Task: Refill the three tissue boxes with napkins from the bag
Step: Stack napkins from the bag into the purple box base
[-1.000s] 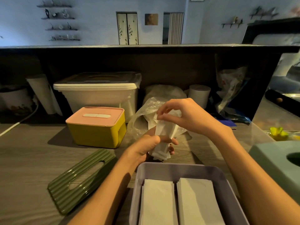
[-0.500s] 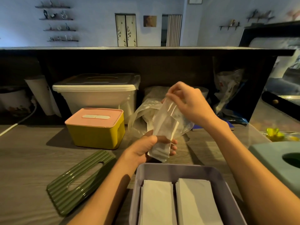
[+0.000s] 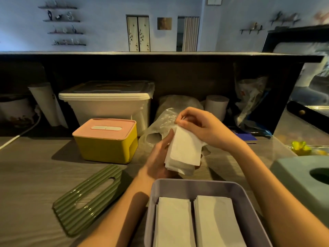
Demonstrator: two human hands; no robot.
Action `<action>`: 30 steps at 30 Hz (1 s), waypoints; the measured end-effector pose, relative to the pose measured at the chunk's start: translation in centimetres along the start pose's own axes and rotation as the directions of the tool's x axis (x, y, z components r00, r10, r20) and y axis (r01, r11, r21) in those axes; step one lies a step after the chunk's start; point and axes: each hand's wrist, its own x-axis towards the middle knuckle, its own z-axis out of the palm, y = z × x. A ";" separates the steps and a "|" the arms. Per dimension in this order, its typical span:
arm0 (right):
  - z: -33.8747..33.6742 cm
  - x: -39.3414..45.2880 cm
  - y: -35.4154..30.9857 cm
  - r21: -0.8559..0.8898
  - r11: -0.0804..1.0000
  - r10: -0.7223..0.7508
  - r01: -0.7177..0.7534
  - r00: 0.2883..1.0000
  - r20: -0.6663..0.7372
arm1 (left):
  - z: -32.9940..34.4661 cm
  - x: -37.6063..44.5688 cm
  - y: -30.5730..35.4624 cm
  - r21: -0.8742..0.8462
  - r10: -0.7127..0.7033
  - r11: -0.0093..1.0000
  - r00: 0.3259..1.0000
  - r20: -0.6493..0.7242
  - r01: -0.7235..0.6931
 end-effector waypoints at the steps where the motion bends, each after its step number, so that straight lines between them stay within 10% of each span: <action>1: 0.4 0.0 0.6 -0.047 0.999 0.014 -0.015 1.000 -0.025 | -0.1 -0.1 0.0 0.026 0.007 1.000 1.000 -0.004 -0.007; 9: 1.1 -1.0 2.0 -0.199 0.980 -0.040 0.006 0.985 -0.167 | -0.2 -0.4 -0.2 0.185 -0.005 0.983 0.998 0.067 -0.008; 14: 0.0 -3.9 2.6 -0.052 0.962 0.270 -0.267 0.960 0.079 | -0.1 -0.9 0.2 0.374 -0.001 0.927 1.000 0.008 -0.001; 25: 2.2 -8.5 5.9 0.319 0.869 0.438 -0.379 0.889 -0.134 | -2.9 1.4 -0.6 0.884 0.489 0.404 0.872 0.008 -0.235; 30: 4.3 -8.5 6.1 0.346 0.879 0.421 -0.328 0.874 -0.241 | -2.3 2.2 -2.6 0.860 0.545 0.451 0.837 -0.053 -0.239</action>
